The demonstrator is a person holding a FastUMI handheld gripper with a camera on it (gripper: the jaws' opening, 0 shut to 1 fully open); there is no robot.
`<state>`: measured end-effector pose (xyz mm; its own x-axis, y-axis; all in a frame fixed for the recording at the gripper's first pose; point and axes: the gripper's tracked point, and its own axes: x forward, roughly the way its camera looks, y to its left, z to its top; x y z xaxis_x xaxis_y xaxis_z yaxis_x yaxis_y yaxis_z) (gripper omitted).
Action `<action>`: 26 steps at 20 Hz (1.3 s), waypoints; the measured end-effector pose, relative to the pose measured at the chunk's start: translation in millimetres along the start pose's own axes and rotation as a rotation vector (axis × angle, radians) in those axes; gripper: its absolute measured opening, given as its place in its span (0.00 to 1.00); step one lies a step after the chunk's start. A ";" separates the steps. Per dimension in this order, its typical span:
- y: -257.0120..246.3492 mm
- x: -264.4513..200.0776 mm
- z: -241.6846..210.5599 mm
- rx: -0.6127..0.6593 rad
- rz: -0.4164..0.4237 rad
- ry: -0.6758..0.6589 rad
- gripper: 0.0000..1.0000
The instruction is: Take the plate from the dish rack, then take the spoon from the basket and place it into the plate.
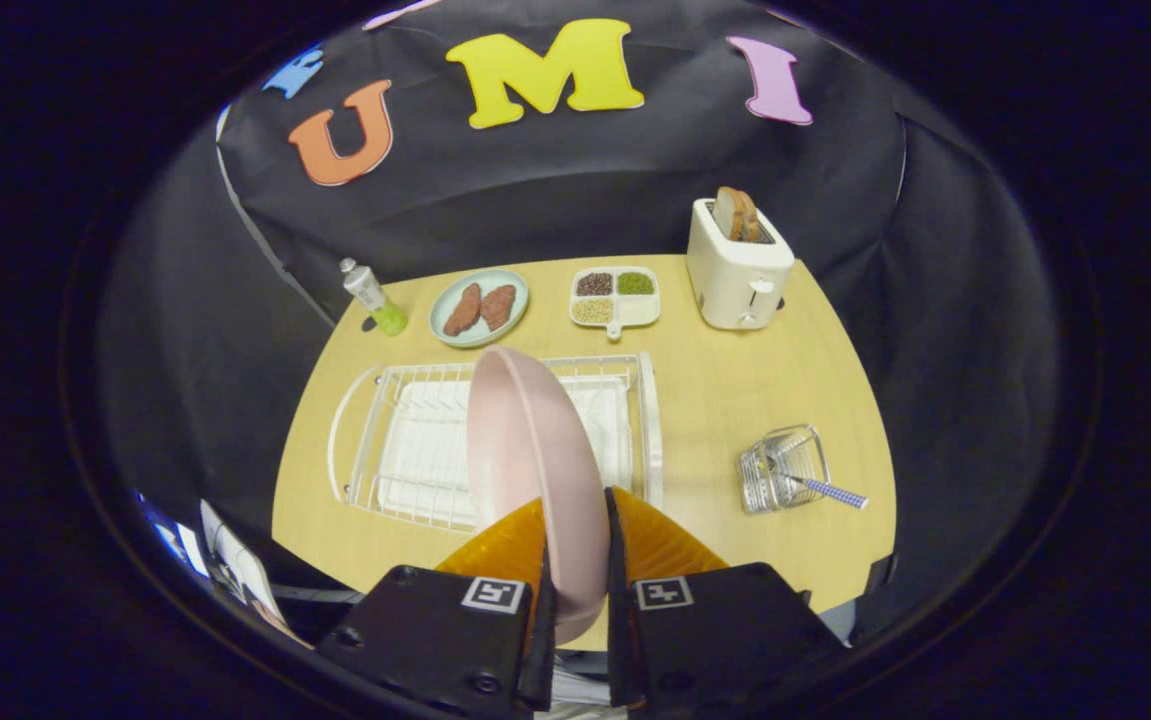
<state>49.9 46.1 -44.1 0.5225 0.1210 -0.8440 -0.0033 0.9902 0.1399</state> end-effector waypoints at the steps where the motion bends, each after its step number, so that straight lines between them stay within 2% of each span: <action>1: -4.9 1.5 -14.4 -0.001 0.013 -0.006 0.27; 7: -5.4 39.7 -110.6 -0.039 0.082 -0.027 0.27; 13: 4.7 84.4 -167.6 -0.007 0.143 0.003 0.27; 17: 9.0 97.0 -183.5 -0.019 0.180 0.002 0.27; 22: -12.1 114.7 -189.1 0.028 0.178 0.000 0.34; 26: -19.7 125.8 -187.1 0.061 0.225 -0.025 0.36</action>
<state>-43.9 55.0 -249.9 0.5352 0.3353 -0.7753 -0.0705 0.9324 0.3546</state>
